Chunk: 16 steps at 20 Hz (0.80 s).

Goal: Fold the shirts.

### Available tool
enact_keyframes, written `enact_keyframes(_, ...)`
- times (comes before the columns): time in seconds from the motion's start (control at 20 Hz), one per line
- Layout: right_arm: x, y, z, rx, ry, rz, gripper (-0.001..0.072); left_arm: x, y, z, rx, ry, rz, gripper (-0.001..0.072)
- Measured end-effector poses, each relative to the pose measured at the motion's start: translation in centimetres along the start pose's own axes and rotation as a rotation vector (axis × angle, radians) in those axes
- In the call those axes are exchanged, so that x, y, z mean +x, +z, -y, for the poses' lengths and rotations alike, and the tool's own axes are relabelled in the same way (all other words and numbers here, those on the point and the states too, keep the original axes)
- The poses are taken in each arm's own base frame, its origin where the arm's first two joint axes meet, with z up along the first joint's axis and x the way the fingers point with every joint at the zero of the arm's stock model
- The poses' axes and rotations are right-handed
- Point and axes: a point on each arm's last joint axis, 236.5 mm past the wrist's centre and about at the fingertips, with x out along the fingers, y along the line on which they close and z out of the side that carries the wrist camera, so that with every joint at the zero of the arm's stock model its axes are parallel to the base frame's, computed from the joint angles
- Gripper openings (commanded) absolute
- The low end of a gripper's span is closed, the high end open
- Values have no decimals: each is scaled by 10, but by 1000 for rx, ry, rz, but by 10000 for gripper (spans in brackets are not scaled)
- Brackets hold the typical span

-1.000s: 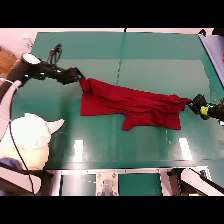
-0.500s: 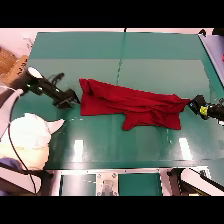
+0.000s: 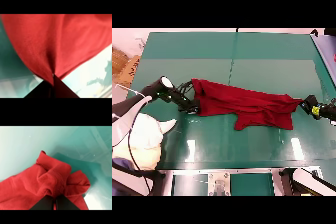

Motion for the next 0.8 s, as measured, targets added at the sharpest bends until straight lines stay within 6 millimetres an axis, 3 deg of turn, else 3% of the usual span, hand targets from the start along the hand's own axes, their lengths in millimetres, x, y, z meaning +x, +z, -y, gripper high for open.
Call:
enact_keyframes(0.25, -1, -9, -6, -6, 19, -39, 16, -23, 18, 25, 97, -24, 32, 18)
enact_keyframes(0.4, -14, -7, -28, -36, 72, -54, 16, -65, 40, 56, 196, -29, 106, 18)
enact_keyframes(0.5, -36, 2, -62, -73, 151, -45, 16, -111, 55, 87, 293, -17, 198, 18)
enact_keyframes(0.6, -71, 20, -110, -126, 250, 5, 16, -171, 63, 127, 404, 0, 330, 18)
enact_keyframes(0.7, -120, 41, -162, -201, 338, 100, 17, -244, 61, 171, 520, 36, 510, 18)
enact_keyframes(0.8, -181, 59, -210, -290, 403, 238, 16, -320, 44, 212, 623, 86, 715, 18)
